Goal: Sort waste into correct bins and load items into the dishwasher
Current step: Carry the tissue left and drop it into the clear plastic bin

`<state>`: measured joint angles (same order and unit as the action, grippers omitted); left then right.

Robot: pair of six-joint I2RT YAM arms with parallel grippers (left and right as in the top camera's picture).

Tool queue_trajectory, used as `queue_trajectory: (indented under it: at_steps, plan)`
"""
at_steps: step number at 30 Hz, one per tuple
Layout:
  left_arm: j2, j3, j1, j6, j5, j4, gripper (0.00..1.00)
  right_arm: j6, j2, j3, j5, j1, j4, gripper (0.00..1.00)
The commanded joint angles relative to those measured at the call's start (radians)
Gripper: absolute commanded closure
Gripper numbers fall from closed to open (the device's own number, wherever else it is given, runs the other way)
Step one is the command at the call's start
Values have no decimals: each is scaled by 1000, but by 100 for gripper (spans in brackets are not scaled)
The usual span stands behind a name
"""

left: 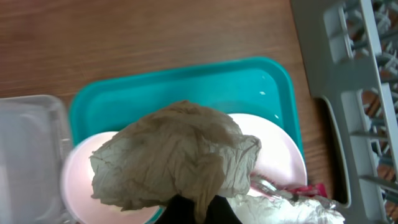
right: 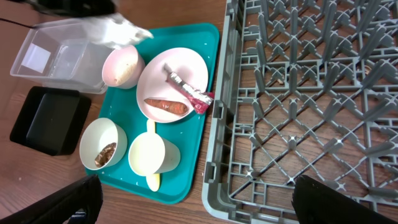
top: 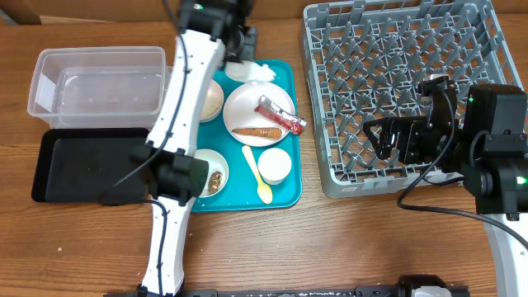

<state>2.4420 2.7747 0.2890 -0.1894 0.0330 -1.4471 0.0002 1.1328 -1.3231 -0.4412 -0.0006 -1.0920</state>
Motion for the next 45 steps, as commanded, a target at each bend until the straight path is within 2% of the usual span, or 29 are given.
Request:
queue_trajectory:
  at_steps: [1,11,21,22,23,25,26,27,33,39,42,45]
  plan:
    - [-4,82,-35,-26,-8,-43,96,3,-4,-26,-9,-7,5,0]
    - [-3,119,-257,-74,2,-162,96,3,-4,-26,-9,-7,5,0]
    - [2,39,-499,-73,26,-115,94,3,-4,-26,-10,-7,-21,0]
    - [3,17,-512,-73,26,-105,88,3,-4,-26,-10,-7,-24,0]
    - [3,-3,-522,-73,25,-95,75,3,-4,-26,-10,-7,-26,0]
    - [4,-34,-535,-73,26,-86,24,3,-4,-26,-9,-7,-24,0]
    - [4,-43,-539,-73,26,-84,9,3,-4,-26,-9,-7,-24,0]
    - [4,-45,-540,-73,26,-84,1,3,-4,-26,-10,-7,-21,0]
    - [2,-16,-537,-61,11,-63,0,3,-4,-26,-9,-7,-15,0]
    - [0,65,-481,126,-282,-63,0,3,-4,-26,-9,-7,-15,0]
    - [0,67,-421,174,-352,-64,0,3,-4,-26,-9,-7,-16,0]
    - [5,50,-343,232,-362,-72,0,3,-4,-26,-9,-7,-17,0]
